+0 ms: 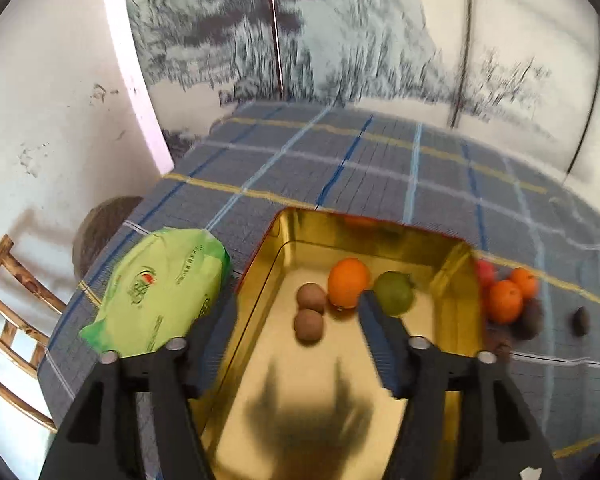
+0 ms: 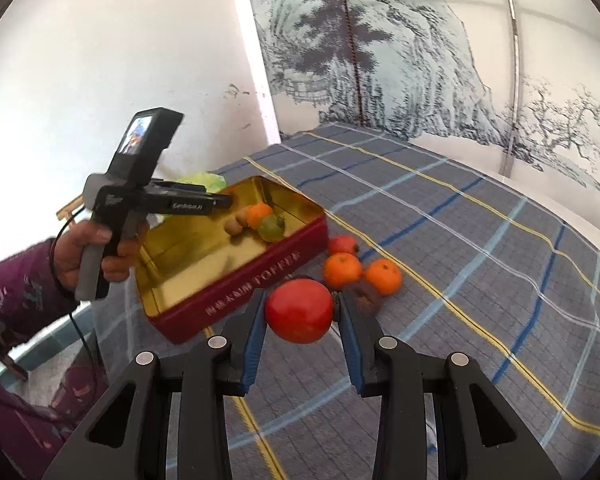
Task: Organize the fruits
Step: 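Lower the red tomato into the gold tin and open the right gripper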
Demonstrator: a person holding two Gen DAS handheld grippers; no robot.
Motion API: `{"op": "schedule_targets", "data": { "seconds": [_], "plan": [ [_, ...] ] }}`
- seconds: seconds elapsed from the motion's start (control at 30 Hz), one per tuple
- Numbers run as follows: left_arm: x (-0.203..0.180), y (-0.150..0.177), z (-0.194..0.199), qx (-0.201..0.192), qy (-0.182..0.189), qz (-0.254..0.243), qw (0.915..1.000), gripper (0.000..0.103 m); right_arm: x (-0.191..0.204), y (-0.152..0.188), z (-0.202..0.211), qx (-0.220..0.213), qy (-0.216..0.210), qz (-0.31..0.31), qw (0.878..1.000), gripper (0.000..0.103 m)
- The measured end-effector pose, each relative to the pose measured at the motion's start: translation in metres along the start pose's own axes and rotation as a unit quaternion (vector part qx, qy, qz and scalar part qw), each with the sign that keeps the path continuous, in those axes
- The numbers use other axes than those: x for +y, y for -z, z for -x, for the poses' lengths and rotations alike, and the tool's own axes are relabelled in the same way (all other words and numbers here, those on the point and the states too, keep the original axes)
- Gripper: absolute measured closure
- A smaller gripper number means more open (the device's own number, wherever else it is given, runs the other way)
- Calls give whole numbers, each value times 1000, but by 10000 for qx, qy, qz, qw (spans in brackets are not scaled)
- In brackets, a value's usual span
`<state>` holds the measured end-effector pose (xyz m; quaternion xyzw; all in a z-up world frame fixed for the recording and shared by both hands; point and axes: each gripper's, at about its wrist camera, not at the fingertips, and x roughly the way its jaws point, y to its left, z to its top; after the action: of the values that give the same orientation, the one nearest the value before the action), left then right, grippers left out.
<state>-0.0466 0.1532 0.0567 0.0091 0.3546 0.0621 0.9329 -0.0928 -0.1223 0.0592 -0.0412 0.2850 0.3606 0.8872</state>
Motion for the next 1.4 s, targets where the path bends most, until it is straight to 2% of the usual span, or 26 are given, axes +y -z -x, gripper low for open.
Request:
{"op": "schedule_targets", "data": {
  "seconds": [0.07, 0.1, 0.2, 0.23, 0.3, 0.4, 0.47, 0.53, 0.77, 0.97, 1.07, 1.4],
  "plan": [
    [2, 7, 20, -240, 108, 174, 9995, 33, 4, -6, -4, -24, -57, 43, 10000, 67],
    [5, 12, 33, -424, 151, 307, 9985, 26, 7, -10, -7, -33, -100, 64, 9999, 67],
    [13, 30, 65, -975, 114, 700, 9927, 20, 14, -22, -20, -39, -307, 69, 9995, 67],
    [15, 34, 71, -1063, 112, 772, 9913, 16, 18, -26, -25, -29, -364, 90, 9993, 67],
    [21, 47, 87, -1233, 156, 1036, 9868, 13, 26, -35, -36, -11, -507, 129, 9986, 67],
    [24, 58, 96, -991, 183, 913, 9907, 13, 37, -48, -58, 69, -755, 129, 9970, 66],
    [22, 63, 99, -828, 12, 667, 9943, 12, 46, -56, -75, 146, -877, 151, 9959, 67],
    [25, 69, 106, -860, -125, 633, 9942, 0, 56, -63, -97, 281, -917, 229, 9951, 66],
    [33, 82, 120, -1167, -707, 374, 9899, 1, 68, -73, -152, 677, -762, 235, 9945, 66],
    [36, 87, 120, -1254, -652, 269, 9896, 1, 78, -76, -182, 1023, -654, 321, 9921, 66],
    [37, 88, 119, -1298, -741, 242, 9885, 1, 82, -75, -194, 1163, -550, 326, 9912, 66],
    [44, 91, 108, -1109, -731, 332, 9906, 1, 82, -72, -218, 1440, -349, 284, 9886, 66]
  ]
}}
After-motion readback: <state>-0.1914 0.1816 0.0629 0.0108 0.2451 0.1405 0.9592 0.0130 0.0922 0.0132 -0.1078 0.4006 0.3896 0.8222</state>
